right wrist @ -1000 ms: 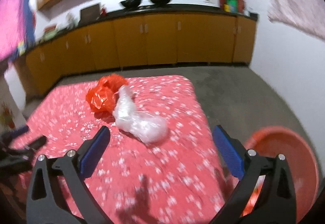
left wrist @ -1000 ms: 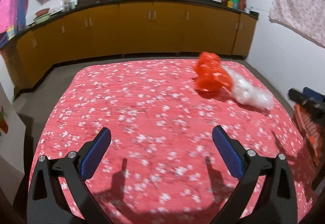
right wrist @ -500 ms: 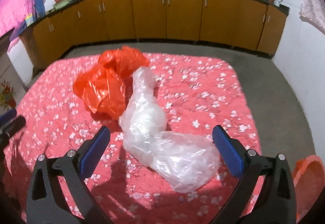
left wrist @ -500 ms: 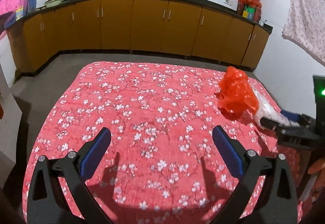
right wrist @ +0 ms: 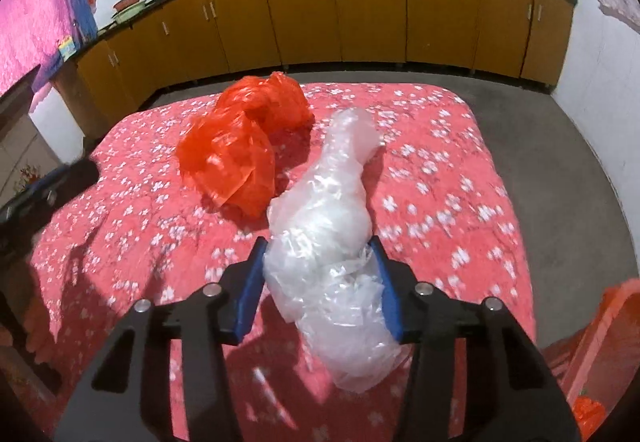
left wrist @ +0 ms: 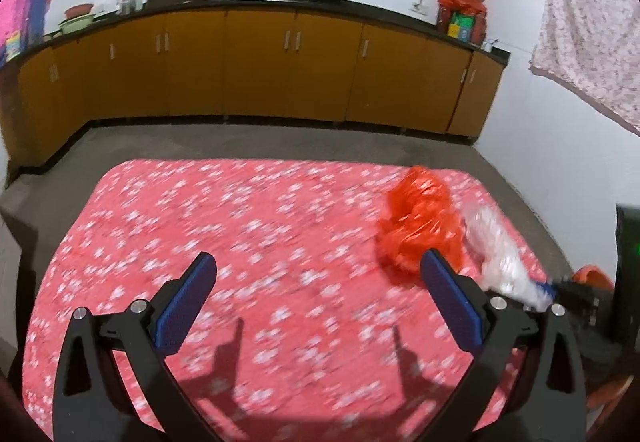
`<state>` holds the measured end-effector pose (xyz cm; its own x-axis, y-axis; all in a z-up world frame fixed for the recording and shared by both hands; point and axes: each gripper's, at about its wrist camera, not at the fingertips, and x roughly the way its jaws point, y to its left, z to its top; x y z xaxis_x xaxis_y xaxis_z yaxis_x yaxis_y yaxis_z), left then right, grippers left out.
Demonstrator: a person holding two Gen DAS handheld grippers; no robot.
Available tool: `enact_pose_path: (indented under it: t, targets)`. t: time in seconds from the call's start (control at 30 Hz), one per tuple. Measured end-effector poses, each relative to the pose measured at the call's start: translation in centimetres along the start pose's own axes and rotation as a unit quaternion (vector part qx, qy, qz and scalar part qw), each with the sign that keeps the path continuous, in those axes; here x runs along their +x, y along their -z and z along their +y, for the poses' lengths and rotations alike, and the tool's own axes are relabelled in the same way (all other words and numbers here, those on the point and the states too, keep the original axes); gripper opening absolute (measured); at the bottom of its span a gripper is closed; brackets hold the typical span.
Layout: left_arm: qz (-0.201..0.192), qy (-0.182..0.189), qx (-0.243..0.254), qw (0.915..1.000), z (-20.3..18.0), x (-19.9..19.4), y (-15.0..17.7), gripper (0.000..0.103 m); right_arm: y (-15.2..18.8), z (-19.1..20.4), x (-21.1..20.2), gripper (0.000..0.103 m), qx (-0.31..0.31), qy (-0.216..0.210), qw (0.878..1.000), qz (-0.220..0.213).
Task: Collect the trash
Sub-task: 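Grasp the red bag with the left gripper while the right gripper grasps the clear bag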
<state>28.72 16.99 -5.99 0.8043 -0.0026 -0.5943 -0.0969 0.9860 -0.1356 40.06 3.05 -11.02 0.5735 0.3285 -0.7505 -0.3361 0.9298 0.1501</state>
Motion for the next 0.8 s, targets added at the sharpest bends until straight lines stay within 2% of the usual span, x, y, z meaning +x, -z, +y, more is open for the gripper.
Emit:
enact_pose_path:
  t: [0.23,0.5,0.57,0.6,0.63,0.67,0.7,0.73,0.8]
  targets:
    - [0.015,0.02,0.011,0.9996,-4.1,3.5,-2.6,0.101,1.3,-2.3,-2.4,0.046,0.042,0.03,0.998,-0.025]
    - [0.071,-0.015,0.043,0.9964,-7.3,8.6,-2.8,0.101,2.9,-4.7,-3.6,0.047,0.09,0.025,0.995,-0.024]
    - [0.086,-0.017,0.038,0.9954,-7.3,9.6,-2.7,0.098,3.1,-5.0,-3.7,0.047,0.093,0.023,0.995,-0.025]
    - [0.092,-0.015,0.035,0.9951,-7.3,10.0,-2.6,0.089,3.3,-5.1,-3.8,0.047,0.094,0.023,0.995,-0.026]
    - [0.101,-0.011,0.031,0.9943,-7.2,10.4,-2.5,0.076,3.4,-5.1,-3.9,0.047,0.095,0.021,0.995,-0.026]
    - [0.112,-0.005,0.029,0.9933,-7.1,10.8,-2.2,0.07,3.5,-5.2,-4.0,0.047,0.096,0.02,0.995,-0.026]
    - [0.118,0.003,0.027,0.9927,-7.1,10.9,-2.1,0.057,3.6,-5.2,-4.1,0.047,0.098,0.018,0.995,-0.026]
    - [0.119,0.008,0.028,0.9925,-7.1,10.9,-1.9,0.049,3.7,-5.2,-4.2,0.047,0.099,0.017,0.995,-0.026]
    - [0.113,0.012,0.035,0.993,-7.4,10.4,-1.7,0.042,3.9,-5.2,-4.5,0.047,0.101,0.015,0.994,-0.027]
